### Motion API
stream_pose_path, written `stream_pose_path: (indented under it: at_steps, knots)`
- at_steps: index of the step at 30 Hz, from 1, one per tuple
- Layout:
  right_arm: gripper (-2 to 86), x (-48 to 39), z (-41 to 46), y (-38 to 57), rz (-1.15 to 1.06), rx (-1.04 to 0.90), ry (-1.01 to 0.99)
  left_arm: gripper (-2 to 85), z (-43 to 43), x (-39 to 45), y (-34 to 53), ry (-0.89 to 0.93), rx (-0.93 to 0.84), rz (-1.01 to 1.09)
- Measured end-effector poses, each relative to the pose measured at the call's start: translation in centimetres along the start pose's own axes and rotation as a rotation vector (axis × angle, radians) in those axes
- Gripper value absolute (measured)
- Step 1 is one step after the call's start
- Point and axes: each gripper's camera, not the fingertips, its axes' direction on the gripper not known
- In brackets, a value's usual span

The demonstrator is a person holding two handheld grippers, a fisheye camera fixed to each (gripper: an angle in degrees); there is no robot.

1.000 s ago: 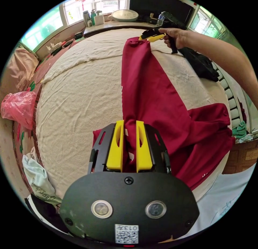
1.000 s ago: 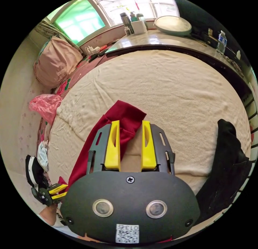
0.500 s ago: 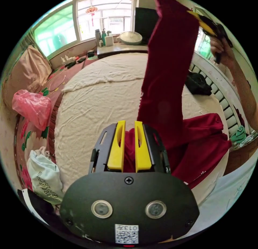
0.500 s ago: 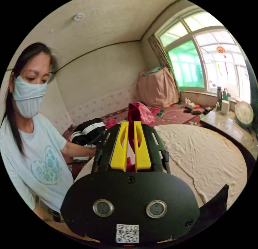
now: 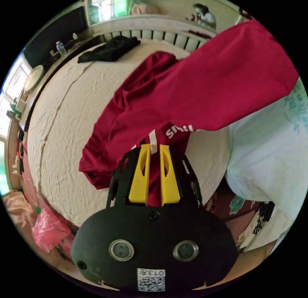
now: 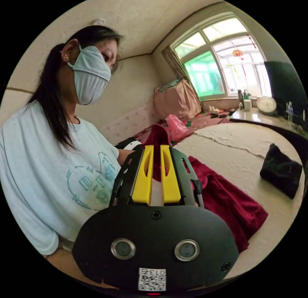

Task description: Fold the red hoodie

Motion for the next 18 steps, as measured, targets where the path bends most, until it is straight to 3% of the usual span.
stream_pose_path:
  at_steps: [2, 5, 11, 15, 18]
  knots:
    - [2.1, 0.1, 1.0, 4.6, 0.144, -0.015, 0.070, 2.5, 2.6, 0.6, -0.8, -0.028, -0.074, 0.016]
    - [2.1, -0.4, 3.5, 8.9, 0.321, -0.081, 0.103, 1.4, 2.2, -1.6, -0.1, 0.082, -0.014, -0.117]
    - [2.3, -3.5, 7.2, 9.2, 0.250, -0.094, -0.083, 3.3, -4.2, -5.2, -0.9, 0.075, 0.312, -0.317]
    - [2.9, -3.1, 8.8, 9.0, 0.197, -0.193, -0.064, 7.8, -1.5, -5.0, -10.2, -0.055, 0.242, -0.271]
    - [4.0, -3.0, 10.3, 10.9, 0.151, -0.383, 0.083, 9.4, 3.1, -5.5, -14.7, 0.070, 0.109, -0.236]
